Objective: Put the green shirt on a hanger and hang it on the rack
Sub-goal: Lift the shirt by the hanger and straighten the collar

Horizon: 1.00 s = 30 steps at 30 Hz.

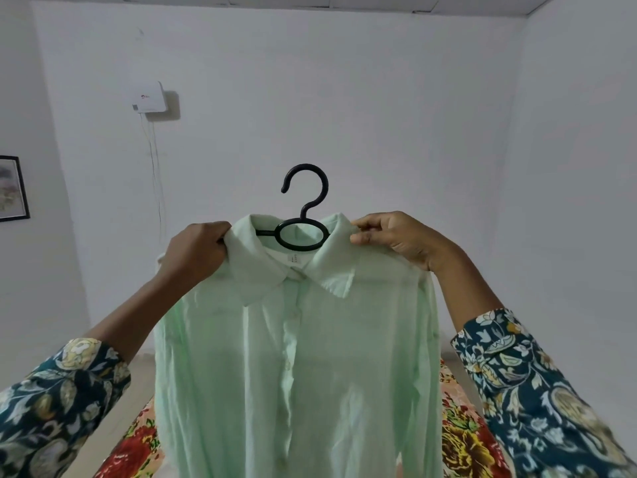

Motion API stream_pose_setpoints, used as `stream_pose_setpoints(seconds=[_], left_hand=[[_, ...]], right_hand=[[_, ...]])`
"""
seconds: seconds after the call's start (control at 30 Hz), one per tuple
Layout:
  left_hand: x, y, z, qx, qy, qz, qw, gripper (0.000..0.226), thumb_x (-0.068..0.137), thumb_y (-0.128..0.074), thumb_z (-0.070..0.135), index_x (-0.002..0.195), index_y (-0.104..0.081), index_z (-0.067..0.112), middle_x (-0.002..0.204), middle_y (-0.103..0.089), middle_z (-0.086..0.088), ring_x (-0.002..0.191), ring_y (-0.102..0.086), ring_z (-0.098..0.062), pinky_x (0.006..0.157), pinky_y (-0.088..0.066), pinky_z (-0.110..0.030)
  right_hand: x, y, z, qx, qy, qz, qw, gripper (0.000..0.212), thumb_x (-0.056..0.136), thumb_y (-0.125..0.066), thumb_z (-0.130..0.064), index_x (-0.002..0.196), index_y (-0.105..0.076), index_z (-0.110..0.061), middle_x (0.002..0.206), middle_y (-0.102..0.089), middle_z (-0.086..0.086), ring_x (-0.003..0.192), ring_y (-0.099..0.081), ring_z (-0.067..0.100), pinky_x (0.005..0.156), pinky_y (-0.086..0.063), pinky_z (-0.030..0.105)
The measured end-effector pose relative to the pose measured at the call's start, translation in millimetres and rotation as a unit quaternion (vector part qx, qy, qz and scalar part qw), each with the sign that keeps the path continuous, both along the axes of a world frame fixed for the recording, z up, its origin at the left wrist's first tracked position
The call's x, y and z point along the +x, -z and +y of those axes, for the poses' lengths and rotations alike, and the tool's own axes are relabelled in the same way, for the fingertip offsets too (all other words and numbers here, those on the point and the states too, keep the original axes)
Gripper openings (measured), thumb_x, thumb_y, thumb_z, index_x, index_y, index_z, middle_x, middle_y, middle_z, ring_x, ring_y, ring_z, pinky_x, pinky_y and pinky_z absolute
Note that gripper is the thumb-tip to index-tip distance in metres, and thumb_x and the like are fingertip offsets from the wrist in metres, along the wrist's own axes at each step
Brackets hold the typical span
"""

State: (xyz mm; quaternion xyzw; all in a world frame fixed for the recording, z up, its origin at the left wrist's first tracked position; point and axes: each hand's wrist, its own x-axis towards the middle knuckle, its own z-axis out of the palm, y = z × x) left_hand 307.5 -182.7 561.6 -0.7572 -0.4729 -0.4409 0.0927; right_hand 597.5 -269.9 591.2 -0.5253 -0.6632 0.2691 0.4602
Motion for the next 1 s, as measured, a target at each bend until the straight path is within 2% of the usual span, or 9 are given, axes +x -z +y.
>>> stream_pose_setpoints(seconds=[0.13,0.23,0.3,0.4,0.57,0.67,0.77,0.87,1.0], left_hand=[[-4.6,4.1,0.7,0.007,0.015,-0.008,1.0,0.014,0.068,-0.032,0.012,0.056,-0.036,0.016,0.051,-0.039,-0.002,0.057,-0.034,-0.029,0.05,-0.026,-0.027],[-7.8,6.5,4.3,-0.006,0.003,-0.017,1.0,0.019,0.071,-0.034,0.009,0.054,-0.035,0.018,0.05,-0.039,-0.001,0.058,-0.034,-0.029,0.05,-0.025,-0.027],[-9.4,8.6,7.8,-0.02,-0.011,-0.026,0.999,0.03,0.077,-0.042,-0.003,0.055,-0.036,0.016,0.051,-0.039,-0.002,0.061,-0.036,-0.03,0.05,-0.024,-0.027],[-5.7,10.6,9.4,-0.03,-0.018,-0.022,0.999,0.022,0.078,-0.044,-0.007,0.062,-0.047,0.008,0.054,-0.042,-0.004,0.062,-0.039,-0.03,0.05,-0.025,-0.026],[1.2,11.1,10.4,-0.045,0.009,-0.022,0.999,0.021,0.078,-0.046,-0.006,0.062,-0.049,0.008,0.057,-0.046,-0.006,0.062,-0.039,-0.028,0.052,-0.027,-0.027],[-1.0,6.3,11.9,-0.102,0.073,-0.026,0.992,0.022,0.078,-0.049,-0.005,0.064,-0.056,0.011,0.059,-0.048,-0.004,0.06,-0.039,-0.023,0.06,-0.033,-0.028],[-1.8,5.4,11.8,-0.11,0.097,-0.071,0.987,0.019,0.079,-0.052,-0.005,0.077,-0.067,0.007,0.067,-0.059,-0.008,0.064,-0.048,-0.023,0.064,-0.04,-0.031],[1.7,9.1,10.2,-0.127,0.109,-0.094,0.981,0.019,0.079,-0.052,-0.008,0.078,-0.067,0.004,0.068,-0.059,-0.01,0.063,-0.05,-0.022,0.063,-0.041,-0.028],[-6.0,7.3,13.8,-0.12,0.098,-0.117,0.981,0.018,0.078,-0.05,-0.01,0.077,-0.065,-0.001,0.065,-0.055,-0.009,0.063,-0.048,-0.022,0.062,-0.039,-0.027]], right_hand=[[-3.8,5.3,1.6,0.038,0.053,-0.02,0.998,0.022,0.076,-0.074,-0.011,0.093,-0.068,0.001,0.085,-0.067,0.009,0.078,-0.061,0.019,0.076,-0.051,0.03],[-0.2,12.7,4.2,0.066,0.083,-0.036,0.994,0.014,0.075,-0.076,-0.013,0.084,-0.068,-0.007,0.08,-0.066,0.003,0.076,-0.059,0.015,0.079,-0.048,0.031],[0.0,13.5,4.7,0.082,0.067,-0.039,0.994,0.024,0.077,-0.074,-0.016,0.099,-0.066,-0.02,0.093,-0.065,0.0,0.082,-0.058,0.013,0.086,-0.046,0.03],[-8.2,11.9,7.4,0.065,0.029,-0.066,0.995,0.063,0.075,-0.076,-0.023,0.13,-0.048,-0.035,0.12,-0.057,-0.008,0.086,-0.058,0.014,0.092,-0.047,0.027],[-18.2,17.3,17.5,0.099,0.076,-0.108,0.986,0.019,0.078,-0.072,-0.012,0.096,-0.072,-0.008,0.094,-0.072,0.012,0.082,-0.061,0.016,0.076,-0.048,0.029],[-13.7,20.9,22.6,0.096,0.088,-0.092,0.987,0.017,0.08,-0.07,-0.008,0.096,-0.07,-0.007,0.089,-0.067,0.006,0.08,-0.058,0.014,0.069,-0.044,0.022],[-12.3,20.9,26.6,0.083,0.048,-0.097,0.991,0.02,0.08,-0.068,-0.002,0.1,-0.067,-0.002,0.092,-0.066,0.007,0.083,-0.059,0.016,0.076,-0.046,0.028],[-5.1,16.8,29.8,0.06,0.048,-0.123,0.989,0.023,0.077,-0.07,-0.002,0.1,-0.067,0.0,0.094,-0.068,0.013,0.083,-0.06,0.019,0.079,-0.049,0.034],[19.4,21.8,28.5,-0.002,0.096,-0.183,0.978,0.018,0.079,-0.07,-0.009,0.092,-0.065,0.002,0.083,-0.059,0.009,0.077,-0.051,0.019,0.068,-0.038,0.03]])
